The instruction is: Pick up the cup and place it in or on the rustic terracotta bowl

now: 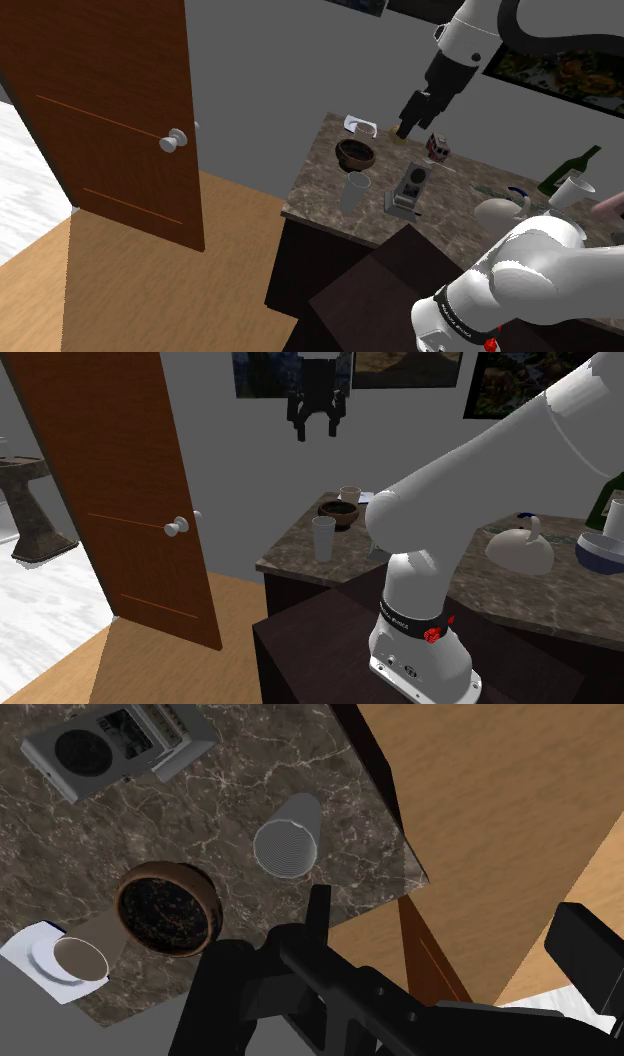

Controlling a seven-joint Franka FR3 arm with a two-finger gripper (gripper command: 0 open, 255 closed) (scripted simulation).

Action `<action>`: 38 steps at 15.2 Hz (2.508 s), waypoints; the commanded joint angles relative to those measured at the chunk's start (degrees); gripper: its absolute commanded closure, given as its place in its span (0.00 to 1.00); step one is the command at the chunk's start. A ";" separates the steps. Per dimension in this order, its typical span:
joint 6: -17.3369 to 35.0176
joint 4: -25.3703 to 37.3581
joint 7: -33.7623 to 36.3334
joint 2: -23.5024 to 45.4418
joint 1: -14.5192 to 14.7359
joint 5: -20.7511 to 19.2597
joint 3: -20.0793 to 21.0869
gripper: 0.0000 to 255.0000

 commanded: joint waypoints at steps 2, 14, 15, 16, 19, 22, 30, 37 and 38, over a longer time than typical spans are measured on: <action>1.97 -1.36 -0.29 0.67 -0.13 -0.26 -0.25 0.00; 27.51 -11.83 -3.16 16.32 -2.34 -3.69 -3.27 0.00; 29.73 -12.15 -3.34 18.26 -2.55 -4.00 -3.52 0.00; 31.95 -12.39 -3.51 20.28 -2.78 -4.31 -3.76 0.00; 38.49 -12.54 -3.97 26.79 -3.47 -5.25 -4.43 0.00; 44.75 -11.85 -4.32 33.85 -4.15 -6.19 -5.06 0.00; 54.93 -10.26 -4.28 45.73 -5.09 -7.73 -5.90 0.00; 58.04 -10.25 -3.92 48.85 -5.24 -8.23 -6.07 0.00; 58.04 -10.25 -3.92 48.85 -5.24 -8.23 -6.07 0.00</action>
